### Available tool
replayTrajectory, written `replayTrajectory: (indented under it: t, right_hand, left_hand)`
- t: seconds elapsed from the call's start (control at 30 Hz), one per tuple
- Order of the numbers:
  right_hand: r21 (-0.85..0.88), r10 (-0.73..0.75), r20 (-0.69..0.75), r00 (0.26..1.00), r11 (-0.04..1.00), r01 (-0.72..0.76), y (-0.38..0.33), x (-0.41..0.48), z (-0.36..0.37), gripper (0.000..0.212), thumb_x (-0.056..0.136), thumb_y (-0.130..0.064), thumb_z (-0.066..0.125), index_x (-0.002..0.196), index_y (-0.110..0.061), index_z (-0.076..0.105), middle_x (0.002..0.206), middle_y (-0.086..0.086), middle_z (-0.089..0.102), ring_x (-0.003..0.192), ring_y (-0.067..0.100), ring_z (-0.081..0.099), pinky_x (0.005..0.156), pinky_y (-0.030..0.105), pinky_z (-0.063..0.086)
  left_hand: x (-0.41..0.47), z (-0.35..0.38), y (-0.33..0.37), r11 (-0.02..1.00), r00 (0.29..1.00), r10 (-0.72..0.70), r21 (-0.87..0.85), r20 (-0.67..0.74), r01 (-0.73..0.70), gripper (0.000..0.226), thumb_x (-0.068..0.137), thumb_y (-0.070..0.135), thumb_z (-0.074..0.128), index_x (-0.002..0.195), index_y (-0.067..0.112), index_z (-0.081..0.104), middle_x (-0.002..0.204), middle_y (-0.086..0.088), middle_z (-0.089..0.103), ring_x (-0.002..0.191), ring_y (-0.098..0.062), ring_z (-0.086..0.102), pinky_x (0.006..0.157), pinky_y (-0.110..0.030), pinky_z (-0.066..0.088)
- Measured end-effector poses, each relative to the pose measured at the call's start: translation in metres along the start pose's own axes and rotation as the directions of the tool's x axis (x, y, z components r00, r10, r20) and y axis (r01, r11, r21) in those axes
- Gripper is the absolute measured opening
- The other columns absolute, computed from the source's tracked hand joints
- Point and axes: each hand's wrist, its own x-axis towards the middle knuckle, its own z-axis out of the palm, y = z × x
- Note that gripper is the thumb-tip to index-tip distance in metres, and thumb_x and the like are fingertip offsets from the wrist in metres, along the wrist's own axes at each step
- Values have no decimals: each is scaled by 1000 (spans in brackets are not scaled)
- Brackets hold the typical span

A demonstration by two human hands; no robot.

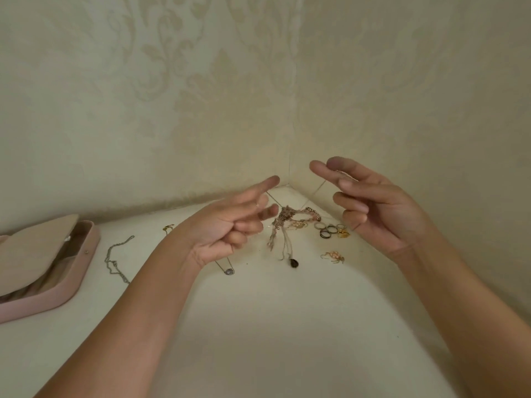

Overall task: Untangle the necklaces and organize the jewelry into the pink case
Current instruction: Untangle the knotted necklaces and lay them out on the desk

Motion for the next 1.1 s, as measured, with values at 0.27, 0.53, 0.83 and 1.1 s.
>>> replayTrajectory:
  t: [0.27,0.53,0.83,1.1]
  right_hand:
    - [-215,-81,153,985,970,113,-1,-2,-5,22,83,-14,54,89,-19,75,52,4,60,35,5,28,34,15,28]
    - [-891,-28,-35,999,453,-19,5,0,-7,11,92,-12,61,91,-17,71,62,0,68,36,19,44,38,19,34]
    - [-852,-201,-27,979,517,82,36,6,9,4,83,-30,72,81,-33,74,76,-4,67,46,4,41,49,16,35]
    - [-826,-212,-98,972,563,39,39,8,10,15,82,-17,74,76,-31,74,83,-4,70,49,12,38,44,23,32]
  left_hand:
    - [-2,8,-7,920,993,-108,383,45,82,105,41,58,82,137,48,40,76,9,65,48,-5,30,35,-10,25]
    - [3,13,-10,874,988,148,474,-52,-106,84,70,34,69,144,44,31,76,2,54,50,-7,27,43,-14,23]
    - [4,14,-11,819,976,215,541,20,-191,76,70,25,73,136,46,42,85,1,58,48,-7,32,43,-18,23]
    - [6,14,-14,811,982,179,556,62,-183,72,70,23,77,129,51,48,85,1,58,56,-13,29,42,-16,25]
